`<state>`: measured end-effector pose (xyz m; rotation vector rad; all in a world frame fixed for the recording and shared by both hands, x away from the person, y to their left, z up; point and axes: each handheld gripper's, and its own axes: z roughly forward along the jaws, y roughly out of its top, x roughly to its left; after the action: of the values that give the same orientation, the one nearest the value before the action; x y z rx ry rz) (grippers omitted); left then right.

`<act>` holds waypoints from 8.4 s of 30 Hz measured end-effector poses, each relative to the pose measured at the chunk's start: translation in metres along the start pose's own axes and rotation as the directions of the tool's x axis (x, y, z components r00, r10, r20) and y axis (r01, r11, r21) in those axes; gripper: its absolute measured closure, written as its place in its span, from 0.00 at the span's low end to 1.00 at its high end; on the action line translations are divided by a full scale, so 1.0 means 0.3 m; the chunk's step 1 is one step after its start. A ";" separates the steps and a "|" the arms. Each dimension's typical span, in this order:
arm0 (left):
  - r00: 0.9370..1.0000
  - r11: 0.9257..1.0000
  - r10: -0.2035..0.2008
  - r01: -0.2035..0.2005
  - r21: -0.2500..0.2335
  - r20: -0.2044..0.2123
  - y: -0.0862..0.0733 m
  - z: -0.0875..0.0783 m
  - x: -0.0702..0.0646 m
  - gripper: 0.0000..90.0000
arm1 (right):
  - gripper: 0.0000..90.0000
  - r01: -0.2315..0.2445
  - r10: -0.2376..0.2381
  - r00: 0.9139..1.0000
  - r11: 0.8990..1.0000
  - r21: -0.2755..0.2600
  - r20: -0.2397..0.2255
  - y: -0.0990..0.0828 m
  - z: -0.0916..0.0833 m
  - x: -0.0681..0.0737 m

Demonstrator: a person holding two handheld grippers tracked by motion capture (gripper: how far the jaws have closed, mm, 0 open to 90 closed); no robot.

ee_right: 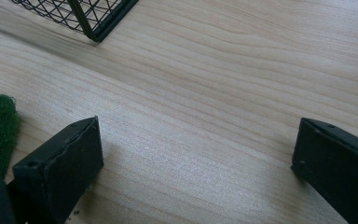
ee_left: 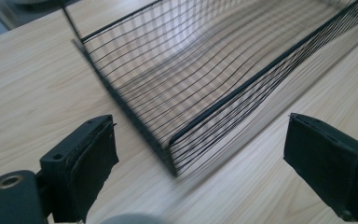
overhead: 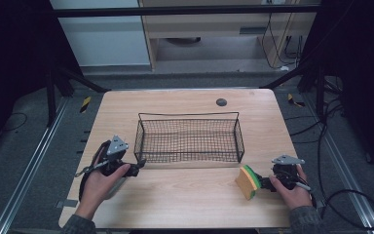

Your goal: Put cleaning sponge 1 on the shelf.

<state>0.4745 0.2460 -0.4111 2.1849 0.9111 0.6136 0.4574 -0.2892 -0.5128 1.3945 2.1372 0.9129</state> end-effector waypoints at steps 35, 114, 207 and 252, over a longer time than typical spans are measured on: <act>0.994 0.929 -0.027 -0.013 0.371 0.102 -0.074 -0.088 0.143 0.11 | 0.02 0.007 -0.007 1.000 1.000 0.011 -0.001 0.026 0.022 0.017; 0.995 0.933 0.035 -0.067 0.354 0.096 -0.101 -0.152 0.183 0.78 | 0.02 0.001 -0.001 1.000 1.000 -0.004 0.004 0.019 0.022 0.020; 0.761 0.734 0.634 -0.648 0.205 0.134 0.547 0.087 -0.015 0.78 | 0.01 0.013 -0.013 1.000 1.000 -0.001 -0.007 0.019 0.023 0.013; 0.736 0.686 0.625 -0.676 0.269 0.258 0.437 0.230 -0.036 0.78 | 0.01 0.014 -0.014 1.000 1.000 -0.001 -0.010 0.020 0.024 0.012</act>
<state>0.5675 0.1413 -0.3612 2.8569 0.1128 0.6319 0.4645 -0.2820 -0.5134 1.3759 2.1508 0.9177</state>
